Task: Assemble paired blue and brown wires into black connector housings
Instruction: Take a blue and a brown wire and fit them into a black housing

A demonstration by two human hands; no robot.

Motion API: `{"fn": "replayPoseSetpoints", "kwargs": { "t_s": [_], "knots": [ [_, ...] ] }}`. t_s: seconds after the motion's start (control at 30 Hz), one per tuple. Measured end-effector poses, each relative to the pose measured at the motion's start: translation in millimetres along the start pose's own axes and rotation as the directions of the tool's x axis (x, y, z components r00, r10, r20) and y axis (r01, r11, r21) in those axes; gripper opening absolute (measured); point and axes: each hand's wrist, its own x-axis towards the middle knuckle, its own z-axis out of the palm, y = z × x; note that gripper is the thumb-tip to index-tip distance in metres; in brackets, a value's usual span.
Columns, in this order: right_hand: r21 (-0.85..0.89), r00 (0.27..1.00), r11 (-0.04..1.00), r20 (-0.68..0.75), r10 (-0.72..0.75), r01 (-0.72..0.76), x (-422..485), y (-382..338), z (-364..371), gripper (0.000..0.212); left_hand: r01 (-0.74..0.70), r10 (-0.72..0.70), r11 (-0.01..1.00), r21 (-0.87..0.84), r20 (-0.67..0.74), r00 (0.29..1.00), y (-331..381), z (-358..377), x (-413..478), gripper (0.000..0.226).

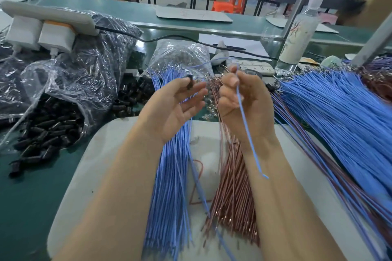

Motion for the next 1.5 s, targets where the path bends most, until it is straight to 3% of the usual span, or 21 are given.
{"fn": "replayPoseSetpoints", "kwargs": {
  "t_s": [0.07,0.13,0.23,0.33,0.4,0.53,0.6,0.67,0.8,0.9,1.03,1.13,1.2,1.37,1.5],
  "knots": [
    [0.173,0.992,0.985,0.123,0.004,-0.026,-2,-4,1,0.016,0.04,-0.044,0.998,0.042,0.082,0.996,-3,1,0,0.019],
    [0.207,0.987,0.978,0.157,-0.04,0.006,-3,-8,0,0.014,0.013,-0.019,0.988,0.156,0.035,0.999,-8,1,3,0.016],
    [-0.157,0.97,0.974,-0.155,-0.188,0.164,2,-8,-3,0.01,0.013,0.038,0.945,0.326,-0.151,0.988,-12,-4,9,0.011],
    [-0.458,0.806,0.874,-0.45,-0.384,0.161,9,-2,-9,0.018,0.038,0.0,0.974,0.223,-0.169,0.986,-11,-6,10,0.015],
    [-0.532,0.712,0.831,-0.521,-0.471,0.161,11,-1,-12,0.018,0.055,-0.039,0.985,0.166,-0.093,0.995,-8,-3,7,0.015],
    [-0.51,0.623,0.817,-0.554,-0.552,0.269,9,-6,-16,0.014,0.03,-0.006,0.927,0.374,-0.063,0.998,-12,1,4,0.007],
    [-0.475,0.635,0.837,-0.565,-0.527,0.273,9,-6,-17,0.011,-0.018,0.043,0.921,0.39,-0.054,0.998,-14,2,3,0.005],
    [-0.492,0.688,0.852,-0.557,-0.465,0.177,11,-1,-18,0.01,-0.051,0.073,0.933,0.356,-0.048,0.996,-14,3,4,0.006],
    [-0.672,0.799,0.737,-0.479,-0.363,-0.068,17,14,-16,0.015,-0.072,0.087,0.943,0.325,-0.031,0.996,-16,3,4,0.006],
    [-0.717,0.834,0.697,-0.391,-0.388,-0.011,18,19,-16,0.017,-0.078,0.094,0.931,0.357,-0.027,0.995,-16,2,5,0.006],
    [-0.79,0.783,0.612,-0.35,-0.514,0.049,17,16,-18,0.023,-0.093,0.126,0.888,0.45,-0.044,0.991,-19,-2,7,0.005],
    [-0.738,0.725,0.665,-0.398,-0.562,0.11,15,8,-20,0.021,-0.132,0.226,0.769,0.626,-0.072,0.971,-20,-9,9,0.007],
    [-0.7,0.704,0.698,-0.419,-0.573,0.152,13,4,-20,0.021,-0.164,0.283,0.75,0.641,-0.087,0.955,-20,-11,10,0.011],
    [-0.699,0.705,0.694,-0.403,-0.584,0.175,15,6,-18,0.023,-0.196,0.296,0.83,0.523,-0.115,0.948,-20,-7,10,0.005],
    [-0.678,0.705,0.714,-0.42,-0.571,0.175,15,7,-19,0.023,-0.131,0.178,0.918,0.374,-0.095,0.979,-15,-3,7,0.003]
  ]
}}
